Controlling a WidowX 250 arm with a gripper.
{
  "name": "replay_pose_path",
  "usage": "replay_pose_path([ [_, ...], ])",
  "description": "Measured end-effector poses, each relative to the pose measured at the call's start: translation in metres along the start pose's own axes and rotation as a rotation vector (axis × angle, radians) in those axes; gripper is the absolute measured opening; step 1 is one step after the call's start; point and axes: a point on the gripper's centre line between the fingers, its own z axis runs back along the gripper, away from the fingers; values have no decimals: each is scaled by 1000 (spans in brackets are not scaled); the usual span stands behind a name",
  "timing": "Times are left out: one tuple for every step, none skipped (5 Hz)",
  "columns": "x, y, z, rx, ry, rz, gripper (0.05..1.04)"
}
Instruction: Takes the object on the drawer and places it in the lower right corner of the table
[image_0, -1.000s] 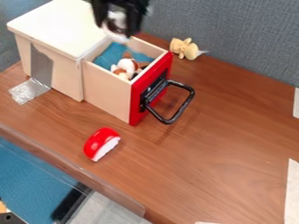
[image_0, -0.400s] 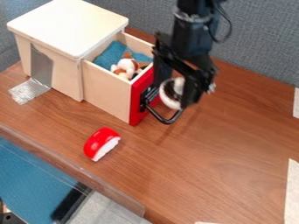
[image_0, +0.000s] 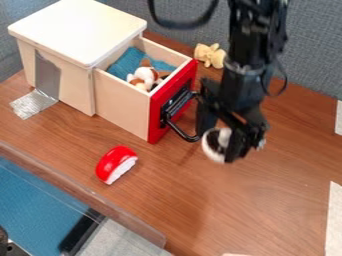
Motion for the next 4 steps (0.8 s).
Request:
replay_pose_path([
  [-3,-6,-23,5,27,6,833],
  [-2,-14,-38,21,42,-4,833],
  [-2,-20,-49,23,65,-31,833],
  [-3,-21,-55,15,77,-31,833],
])
